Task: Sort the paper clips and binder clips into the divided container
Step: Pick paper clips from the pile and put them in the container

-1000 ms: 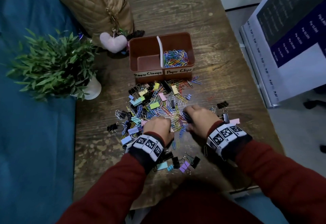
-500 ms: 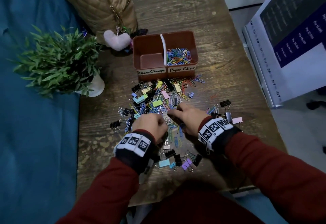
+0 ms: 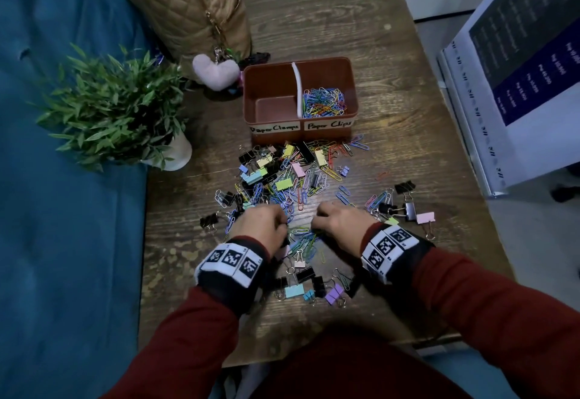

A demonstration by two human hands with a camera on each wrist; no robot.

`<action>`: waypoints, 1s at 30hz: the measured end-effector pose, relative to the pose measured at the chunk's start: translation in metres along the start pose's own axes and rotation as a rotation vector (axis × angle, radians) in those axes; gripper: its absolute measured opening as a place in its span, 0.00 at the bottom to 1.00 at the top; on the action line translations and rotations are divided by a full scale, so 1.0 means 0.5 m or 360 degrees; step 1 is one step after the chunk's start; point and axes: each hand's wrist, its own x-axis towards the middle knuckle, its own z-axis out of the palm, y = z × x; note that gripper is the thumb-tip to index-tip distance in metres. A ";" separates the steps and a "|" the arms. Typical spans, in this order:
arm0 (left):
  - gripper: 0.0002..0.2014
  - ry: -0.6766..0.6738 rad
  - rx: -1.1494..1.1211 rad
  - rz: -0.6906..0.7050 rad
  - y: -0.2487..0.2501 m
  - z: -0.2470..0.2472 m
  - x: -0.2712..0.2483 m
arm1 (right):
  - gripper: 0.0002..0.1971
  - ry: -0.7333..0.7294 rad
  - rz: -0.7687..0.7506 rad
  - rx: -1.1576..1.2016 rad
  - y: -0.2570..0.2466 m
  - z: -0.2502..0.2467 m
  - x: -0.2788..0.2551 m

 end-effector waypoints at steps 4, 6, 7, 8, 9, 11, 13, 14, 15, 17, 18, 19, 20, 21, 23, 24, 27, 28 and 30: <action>0.14 -0.0141 0.0107 0.0155 0.035 0.032 0.006 | 0.13 0.0018 0.0143 0.0113 0.021 0.006 -0.015; 0.22 -0.0167 0.0177 0.0198 0.047 0.045 0.014 | 0.13 0.0013 0.0197 0.0149 0.026 0.002 -0.018; 0.25 -0.0173 0.0229 0.0205 0.052 0.050 0.019 | 0.13 0.0020 0.0225 0.0176 0.029 0.000 -0.019; 0.28 -0.0186 0.0285 0.0208 0.057 0.054 0.024 | 0.13 0.0024 0.0258 0.0206 0.031 -0.001 -0.018; 0.28 -0.0205 0.0341 0.0214 0.063 0.055 0.029 | 0.14 0.0024 0.0286 0.0237 0.034 -0.001 -0.017; 0.24 -0.0236 0.0426 0.0255 0.074 0.057 0.039 | 0.14 0.0051 0.0337 0.0326 0.038 -0.002 -0.018; 0.14 -0.0240 0.0460 0.0304 0.083 0.057 0.048 | 0.13 0.0117 0.0431 0.0426 0.046 -0.007 -0.022; 0.11 -0.0247 0.0479 0.0314 0.088 0.056 0.051 | 0.12 0.0167 0.0490 0.0486 0.051 -0.014 -0.026; 0.10 -0.0263 0.0498 0.0321 0.092 0.055 0.052 | 0.11 0.0228 0.0555 0.0567 0.056 -0.024 -0.029; 0.10 -0.0306 0.0505 0.0335 0.099 0.054 0.055 | 0.11 0.0360 0.0702 0.0781 0.069 -0.056 -0.035; 0.10 -0.0321 0.0498 0.0339 0.100 0.055 0.058 | 0.11 0.0427 0.0779 0.0898 0.078 -0.076 -0.035; 0.10 -0.0338 0.0487 0.0337 0.102 0.054 0.059 | 0.11 0.0498 0.0843 0.1016 0.087 -0.100 -0.032; 0.09 -0.0350 0.0474 0.0336 0.103 0.053 0.062 | 0.12 0.0580 0.0877 0.1135 0.097 -0.125 -0.025; 0.09 -0.0363 0.0468 0.0332 0.105 0.052 0.064 | 0.13 0.0668 0.0880 0.1253 0.107 -0.151 -0.016; 0.09 -0.0382 0.0476 0.0343 0.107 0.049 0.069 | 0.15 0.0832 0.0836 0.1469 0.123 -0.209 0.008; 0.10 -0.0387 0.0493 0.0349 0.108 0.049 0.071 | 0.16 0.0898 0.0824 0.1535 0.128 -0.239 0.023; 0.11 -0.0362 0.0427 0.0352 0.107 0.050 0.071 | 0.16 0.1014 0.0840 0.1549 0.148 -0.309 0.082; 0.10 -0.0326 0.0382 0.0355 0.105 0.052 0.070 | 0.16 0.1021 0.0864 0.1528 0.151 -0.324 0.102; 0.14 -0.0276 0.0323 0.0338 0.100 0.054 0.061 | 0.15 0.1030 0.0890 0.1506 0.155 -0.340 0.136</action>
